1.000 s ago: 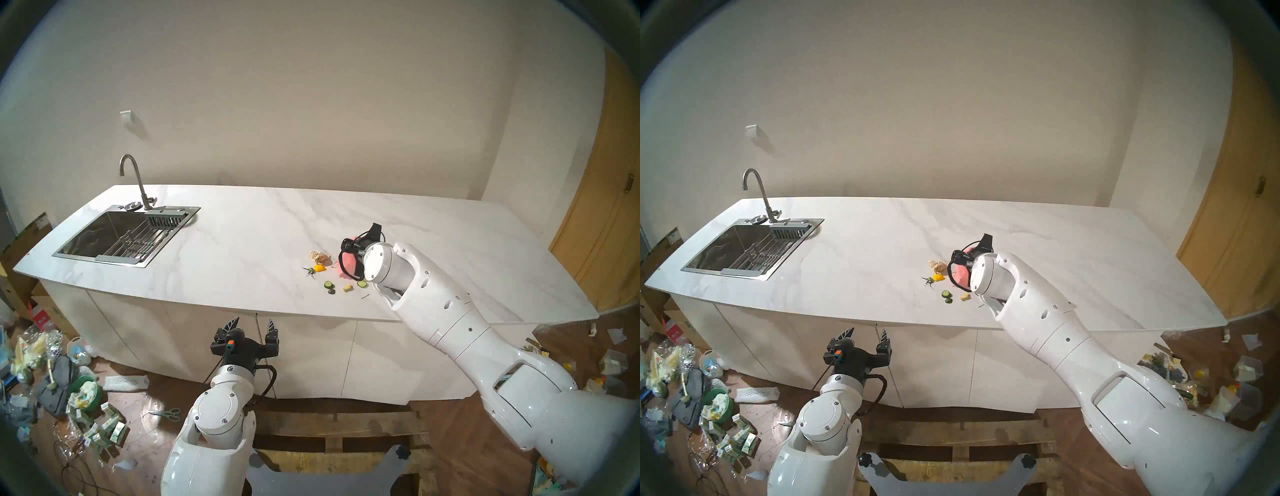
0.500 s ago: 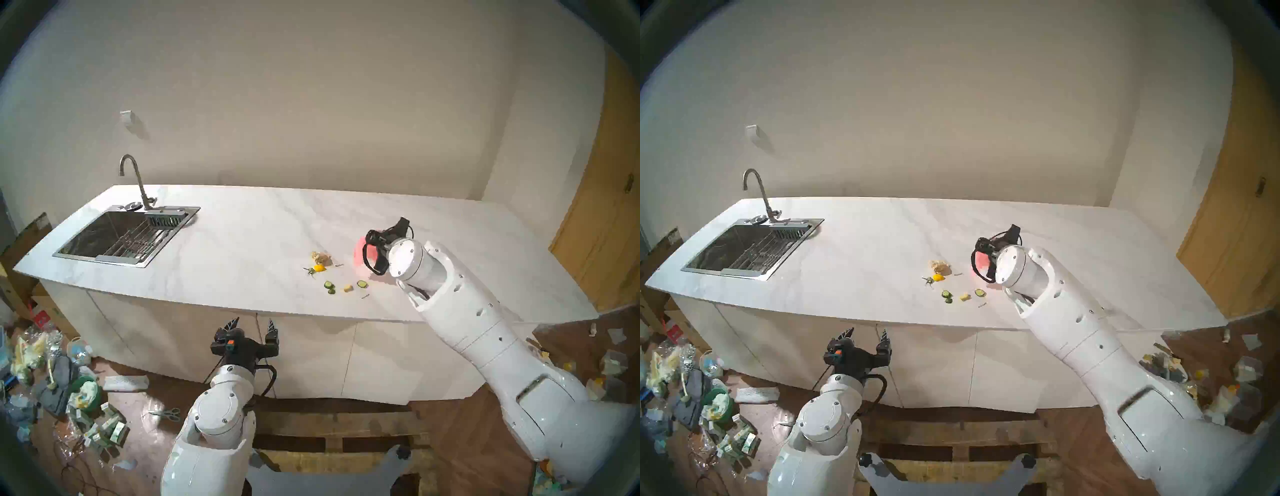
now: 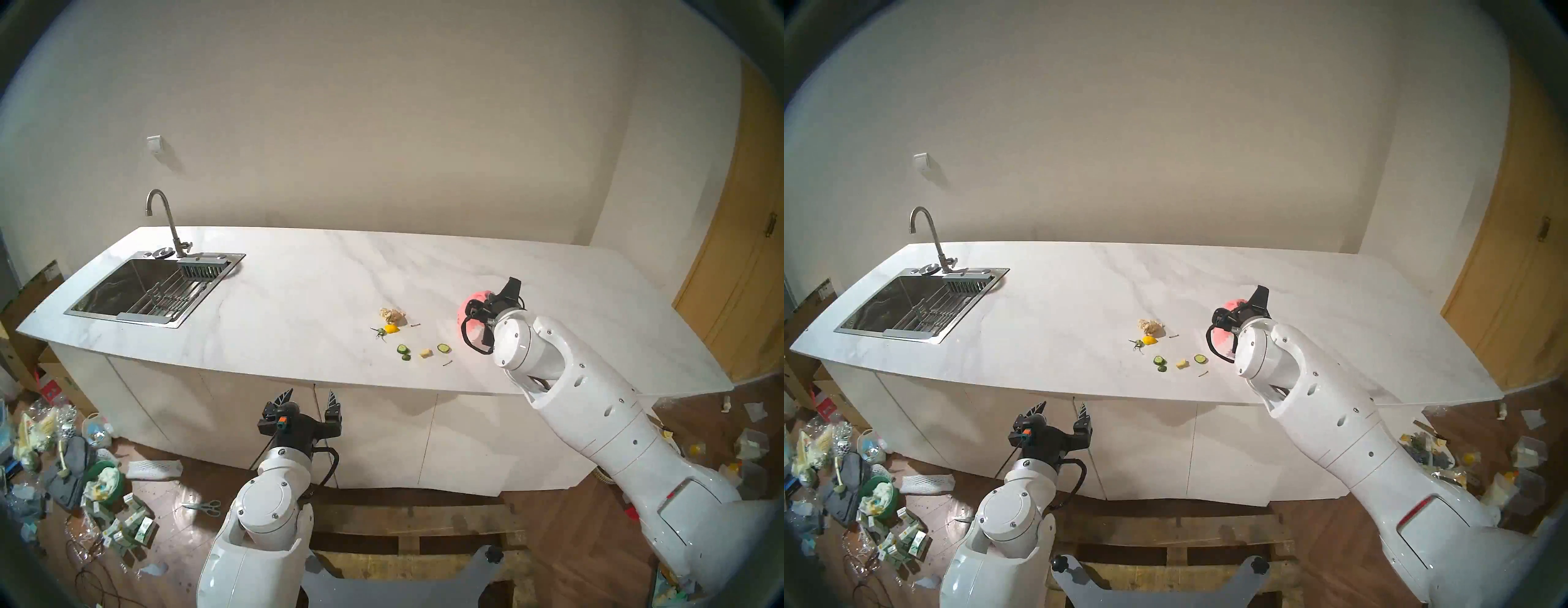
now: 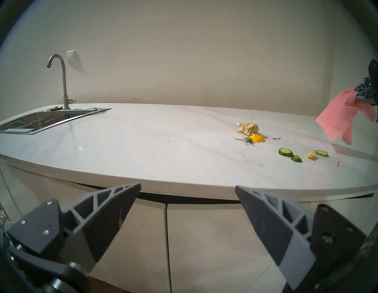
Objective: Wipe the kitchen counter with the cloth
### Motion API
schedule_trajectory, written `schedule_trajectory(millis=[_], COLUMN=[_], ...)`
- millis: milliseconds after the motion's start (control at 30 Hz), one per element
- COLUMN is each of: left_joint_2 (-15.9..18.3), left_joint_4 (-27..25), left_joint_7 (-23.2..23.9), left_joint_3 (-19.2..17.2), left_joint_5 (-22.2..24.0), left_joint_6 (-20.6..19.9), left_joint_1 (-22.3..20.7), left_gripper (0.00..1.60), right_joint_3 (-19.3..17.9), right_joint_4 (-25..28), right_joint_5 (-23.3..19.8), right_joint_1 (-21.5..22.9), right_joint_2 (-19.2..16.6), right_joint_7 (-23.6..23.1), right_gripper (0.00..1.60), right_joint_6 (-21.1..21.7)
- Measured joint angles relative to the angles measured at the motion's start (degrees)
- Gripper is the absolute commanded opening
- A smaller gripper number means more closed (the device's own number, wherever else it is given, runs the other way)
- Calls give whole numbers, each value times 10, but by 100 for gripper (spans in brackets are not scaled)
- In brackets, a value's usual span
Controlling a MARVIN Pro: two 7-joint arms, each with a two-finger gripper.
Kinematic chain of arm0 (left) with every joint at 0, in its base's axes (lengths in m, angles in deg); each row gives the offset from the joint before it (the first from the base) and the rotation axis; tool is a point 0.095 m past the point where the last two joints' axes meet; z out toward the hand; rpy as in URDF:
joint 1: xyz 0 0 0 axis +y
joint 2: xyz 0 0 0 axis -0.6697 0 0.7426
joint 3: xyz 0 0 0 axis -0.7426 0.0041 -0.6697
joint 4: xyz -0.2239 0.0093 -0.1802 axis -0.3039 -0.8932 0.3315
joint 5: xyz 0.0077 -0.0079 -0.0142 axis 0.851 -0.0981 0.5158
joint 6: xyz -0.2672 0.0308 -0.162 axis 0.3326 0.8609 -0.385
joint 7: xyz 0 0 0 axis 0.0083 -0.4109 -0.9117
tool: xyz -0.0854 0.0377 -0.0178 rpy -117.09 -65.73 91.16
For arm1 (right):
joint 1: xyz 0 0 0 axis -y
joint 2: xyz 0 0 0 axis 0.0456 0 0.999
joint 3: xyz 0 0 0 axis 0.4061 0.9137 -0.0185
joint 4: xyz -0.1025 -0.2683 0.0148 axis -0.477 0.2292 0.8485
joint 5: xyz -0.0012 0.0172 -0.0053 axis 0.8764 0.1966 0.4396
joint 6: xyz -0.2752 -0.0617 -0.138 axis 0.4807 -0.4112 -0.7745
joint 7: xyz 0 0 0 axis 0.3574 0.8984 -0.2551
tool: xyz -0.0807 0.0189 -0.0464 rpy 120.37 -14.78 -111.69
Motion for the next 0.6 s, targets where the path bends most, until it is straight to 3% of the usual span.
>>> schedule_trajectory(millis=[600], left_joint_2=[0], left_joint_4=[1], left_joint_7=[0], left_joint_3=[0], left_joint_5=[0], left_joint_6=[0], left_joint_1=[0], left_gripper=[160], right_joint_3=[-46], right_joint_4=[130], right_joint_5=[-16], right_joint_1=[-85], right_joint_2=[-113], right_joint_7=[-113], right_gripper=[0], right_joint_6=[-7])
